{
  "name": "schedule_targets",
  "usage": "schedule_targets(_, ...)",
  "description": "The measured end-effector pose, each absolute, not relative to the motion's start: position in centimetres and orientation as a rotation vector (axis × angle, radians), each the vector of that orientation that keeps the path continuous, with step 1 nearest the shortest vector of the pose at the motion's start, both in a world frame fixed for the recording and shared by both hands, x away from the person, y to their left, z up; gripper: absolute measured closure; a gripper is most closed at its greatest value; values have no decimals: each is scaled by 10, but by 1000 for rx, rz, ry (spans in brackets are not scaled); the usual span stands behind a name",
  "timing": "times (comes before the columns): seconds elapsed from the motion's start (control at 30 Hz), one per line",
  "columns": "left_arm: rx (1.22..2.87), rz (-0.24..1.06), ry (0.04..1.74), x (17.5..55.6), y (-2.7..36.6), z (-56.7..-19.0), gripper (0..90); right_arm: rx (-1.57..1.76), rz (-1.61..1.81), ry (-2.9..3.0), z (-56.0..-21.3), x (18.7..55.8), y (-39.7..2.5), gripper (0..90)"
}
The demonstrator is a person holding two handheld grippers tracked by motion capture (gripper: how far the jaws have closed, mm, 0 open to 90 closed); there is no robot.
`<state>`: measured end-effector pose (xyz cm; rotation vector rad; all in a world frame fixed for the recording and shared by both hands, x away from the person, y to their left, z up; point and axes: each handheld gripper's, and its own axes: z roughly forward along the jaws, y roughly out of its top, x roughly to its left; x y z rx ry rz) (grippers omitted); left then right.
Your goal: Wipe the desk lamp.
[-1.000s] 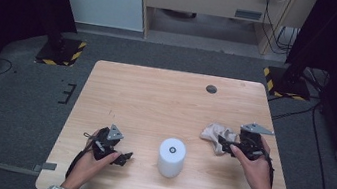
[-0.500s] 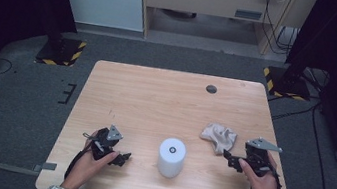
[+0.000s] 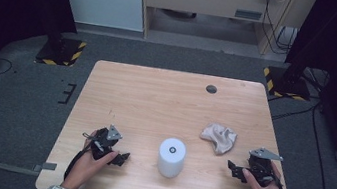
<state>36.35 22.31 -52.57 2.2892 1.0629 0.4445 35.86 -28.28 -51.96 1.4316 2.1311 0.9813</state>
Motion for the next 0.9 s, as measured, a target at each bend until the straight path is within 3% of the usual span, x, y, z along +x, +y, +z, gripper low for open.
schedule_targets(0.2,2233,401,1123,366,228,-530,0,1505,916,2110,-532,360,-288,59)
schedule_targets(0.9,2198,415,1101,361,230,-533,0,1422,889,2137,-539,355,-270,29)
